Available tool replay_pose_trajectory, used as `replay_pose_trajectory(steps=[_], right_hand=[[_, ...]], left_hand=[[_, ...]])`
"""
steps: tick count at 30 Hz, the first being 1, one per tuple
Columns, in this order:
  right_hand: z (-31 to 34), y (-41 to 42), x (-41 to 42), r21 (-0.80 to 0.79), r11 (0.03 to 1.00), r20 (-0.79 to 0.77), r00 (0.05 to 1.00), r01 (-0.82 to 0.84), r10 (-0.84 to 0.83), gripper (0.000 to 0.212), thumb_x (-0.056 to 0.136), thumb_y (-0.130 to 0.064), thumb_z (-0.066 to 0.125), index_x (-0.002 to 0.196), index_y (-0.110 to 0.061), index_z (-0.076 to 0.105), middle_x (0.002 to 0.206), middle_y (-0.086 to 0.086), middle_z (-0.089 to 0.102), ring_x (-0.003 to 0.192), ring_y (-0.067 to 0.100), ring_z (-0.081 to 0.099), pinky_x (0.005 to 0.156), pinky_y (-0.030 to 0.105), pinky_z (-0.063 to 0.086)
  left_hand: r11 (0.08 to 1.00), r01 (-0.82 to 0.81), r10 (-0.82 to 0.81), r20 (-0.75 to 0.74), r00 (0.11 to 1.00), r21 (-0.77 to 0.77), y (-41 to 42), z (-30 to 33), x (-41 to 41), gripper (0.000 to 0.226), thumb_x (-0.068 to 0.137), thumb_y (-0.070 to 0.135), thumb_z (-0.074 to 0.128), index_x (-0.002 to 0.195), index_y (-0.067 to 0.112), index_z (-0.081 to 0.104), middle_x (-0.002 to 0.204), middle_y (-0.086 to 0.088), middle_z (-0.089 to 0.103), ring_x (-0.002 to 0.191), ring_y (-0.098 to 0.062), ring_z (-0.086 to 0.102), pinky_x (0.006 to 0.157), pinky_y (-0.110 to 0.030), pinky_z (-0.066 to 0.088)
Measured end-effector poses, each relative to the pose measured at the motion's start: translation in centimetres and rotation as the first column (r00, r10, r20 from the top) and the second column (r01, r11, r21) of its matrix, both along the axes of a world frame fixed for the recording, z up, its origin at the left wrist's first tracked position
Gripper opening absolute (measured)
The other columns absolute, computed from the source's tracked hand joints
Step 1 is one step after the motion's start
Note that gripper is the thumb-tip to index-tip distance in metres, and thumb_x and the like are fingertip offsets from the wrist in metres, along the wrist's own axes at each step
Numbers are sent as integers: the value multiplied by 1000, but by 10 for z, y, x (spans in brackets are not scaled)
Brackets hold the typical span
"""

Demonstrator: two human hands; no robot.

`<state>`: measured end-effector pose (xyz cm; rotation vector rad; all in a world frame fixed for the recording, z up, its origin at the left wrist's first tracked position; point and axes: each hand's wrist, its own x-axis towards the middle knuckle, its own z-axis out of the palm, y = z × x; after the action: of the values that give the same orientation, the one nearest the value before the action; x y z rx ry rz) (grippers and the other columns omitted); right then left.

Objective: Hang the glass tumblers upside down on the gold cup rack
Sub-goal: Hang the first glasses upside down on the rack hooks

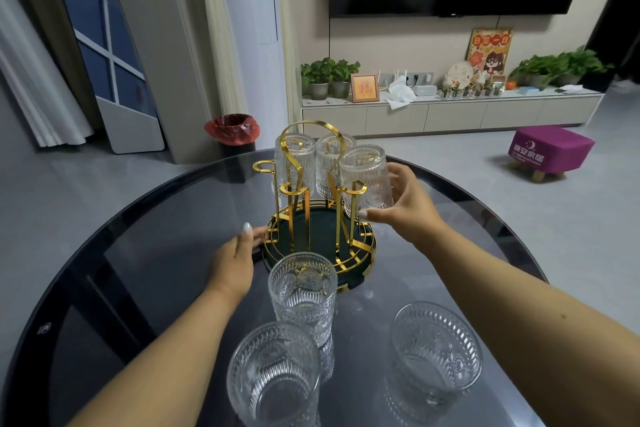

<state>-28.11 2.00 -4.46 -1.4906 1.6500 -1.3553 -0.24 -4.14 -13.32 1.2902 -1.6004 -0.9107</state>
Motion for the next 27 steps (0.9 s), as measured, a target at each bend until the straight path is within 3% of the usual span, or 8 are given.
replay_pose_trajectory(steps=[9,15,22,24,27], right_hand=[[-2,-5,3,30,1000,-46,999,9,-7,90,62,-17,88,135,-23,36,137,9,51,125,27,52,103,47,46],[1,-5,0,75,997,-139,990,18,-7,95,61,-23,88,139,-22,34,141,11,50,128,29,49,105,46,45],[33,16,-5,41,998,-211,977,36,-27,85,72,-32,80,143,-17,35,140,4,52,127,21,50,104,35,42],[53,28,-2,-29,996,-210,974,84,-88,74,78,-34,75,141,-17,39,132,5,55,118,19,54,96,33,47],[86,49,12,-148,983,-261,954,112,-148,54,83,-37,68,130,-17,49,107,0,59,87,7,56,67,21,43]], left_hand=[[999,-30,30,18,999,10,4,4,-3,56,100,48,18,117,25,66,121,-2,68,111,-11,54,87,-30,31],[1000,-18,18,-4,1000,2,0,-1,-1,64,90,62,17,114,30,67,120,1,69,117,-16,59,89,-31,34],[1000,-16,16,2,1000,12,1,1,-1,60,94,59,18,115,30,66,121,0,68,118,-17,58,90,-31,33],[1000,-23,23,7,1000,18,1,1,-2,56,99,52,19,116,28,66,121,-1,68,118,-17,58,89,-31,32],[1000,-14,14,-6,1000,21,0,0,-2,55,99,51,19,115,28,66,123,-1,67,118,-18,58,89,-31,33]])
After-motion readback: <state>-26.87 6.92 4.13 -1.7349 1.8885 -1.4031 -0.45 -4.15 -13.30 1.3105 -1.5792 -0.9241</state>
